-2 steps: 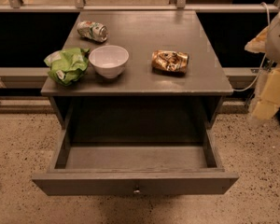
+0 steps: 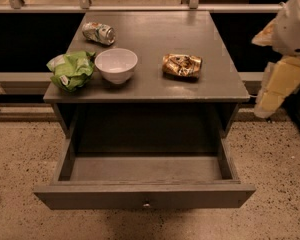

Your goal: Place orange can into top drawer

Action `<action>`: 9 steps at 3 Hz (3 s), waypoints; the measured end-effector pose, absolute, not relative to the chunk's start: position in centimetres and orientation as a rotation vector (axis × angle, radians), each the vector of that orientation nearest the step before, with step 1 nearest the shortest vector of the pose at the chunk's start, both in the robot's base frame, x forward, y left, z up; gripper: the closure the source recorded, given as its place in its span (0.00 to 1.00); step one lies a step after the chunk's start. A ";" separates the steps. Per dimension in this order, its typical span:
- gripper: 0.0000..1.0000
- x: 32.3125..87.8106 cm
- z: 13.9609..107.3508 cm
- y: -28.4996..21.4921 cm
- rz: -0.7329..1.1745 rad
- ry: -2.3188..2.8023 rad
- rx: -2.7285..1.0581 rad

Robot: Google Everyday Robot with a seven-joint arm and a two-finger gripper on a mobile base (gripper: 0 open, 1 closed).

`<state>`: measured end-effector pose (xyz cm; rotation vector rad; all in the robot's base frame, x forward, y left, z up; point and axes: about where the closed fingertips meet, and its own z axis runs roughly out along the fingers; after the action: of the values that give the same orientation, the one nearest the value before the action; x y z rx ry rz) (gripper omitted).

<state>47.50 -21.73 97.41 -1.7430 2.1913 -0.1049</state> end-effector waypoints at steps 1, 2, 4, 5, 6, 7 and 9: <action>0.00 54.1 96.6 -20.9 -0.093 2.128 -1.787; 0.00 60.7 94.7 -17.9 -0.028 2.070 -1.823; 0.00 67.2 87.4 -12.8 0.108 2.113 -1.890; 0.03 68.8 84.3 -12.0 0.158 2.165 -1.882; 0.21 69.4 83.2 -11.6 0.174 2.182 -1.872; 0.48 67.3 85.1 -10.4 0.224 2.090 -1.856; 0.96 57.2 90.2 -8.6 0.370 1.892 -1.806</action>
Offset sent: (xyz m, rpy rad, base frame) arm 0.2094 0.0766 -0.0532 0.1076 0.0227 0.1698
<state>57.18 -8.58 90.21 -1.8058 1.8922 0.3700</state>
